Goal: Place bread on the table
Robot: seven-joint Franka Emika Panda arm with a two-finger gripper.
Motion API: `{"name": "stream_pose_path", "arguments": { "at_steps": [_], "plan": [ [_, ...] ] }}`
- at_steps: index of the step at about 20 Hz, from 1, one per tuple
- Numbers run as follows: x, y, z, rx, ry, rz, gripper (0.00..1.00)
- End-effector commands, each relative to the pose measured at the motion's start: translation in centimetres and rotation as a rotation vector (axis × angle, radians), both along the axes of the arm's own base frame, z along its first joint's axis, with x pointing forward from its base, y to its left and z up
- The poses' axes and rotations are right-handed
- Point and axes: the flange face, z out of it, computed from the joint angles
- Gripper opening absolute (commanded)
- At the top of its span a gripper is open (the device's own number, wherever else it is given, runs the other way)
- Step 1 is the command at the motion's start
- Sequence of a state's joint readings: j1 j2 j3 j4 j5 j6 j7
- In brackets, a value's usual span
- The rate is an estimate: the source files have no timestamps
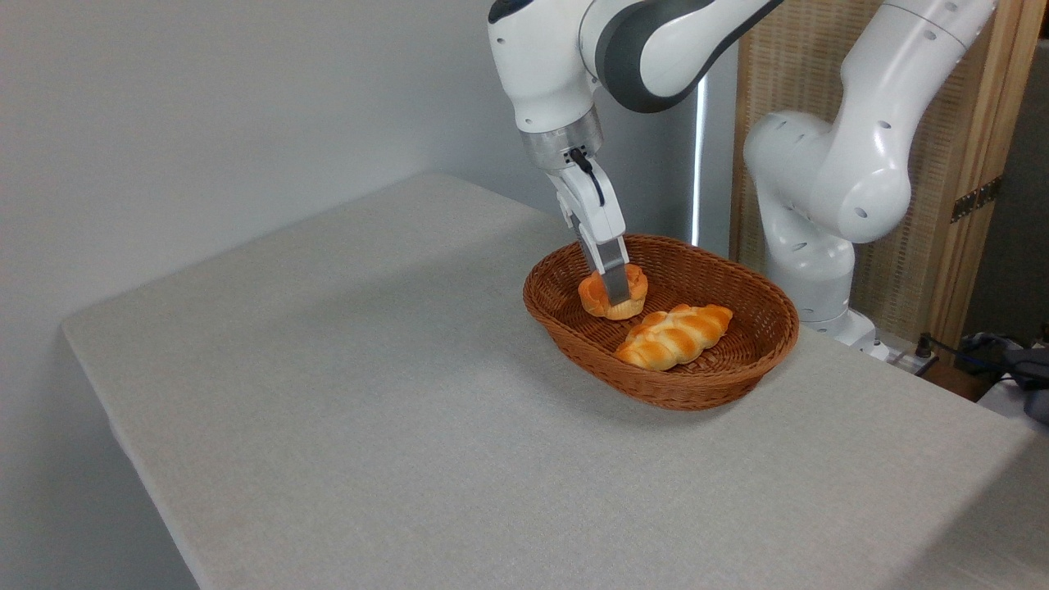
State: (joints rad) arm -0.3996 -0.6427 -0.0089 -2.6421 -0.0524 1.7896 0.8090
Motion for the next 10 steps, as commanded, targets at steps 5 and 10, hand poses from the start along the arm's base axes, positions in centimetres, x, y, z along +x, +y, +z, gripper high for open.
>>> {"name": "stream_pose_path", "arguments": {
  "at_steps": [5,10],
  "plan": [
    [0.0,-0.2,0.0,-0.008,-0.002,0.003,0.5],
    [1.6,-0.4,1.9,-0.014,0.005,0.015,0.49]
  ]
}}
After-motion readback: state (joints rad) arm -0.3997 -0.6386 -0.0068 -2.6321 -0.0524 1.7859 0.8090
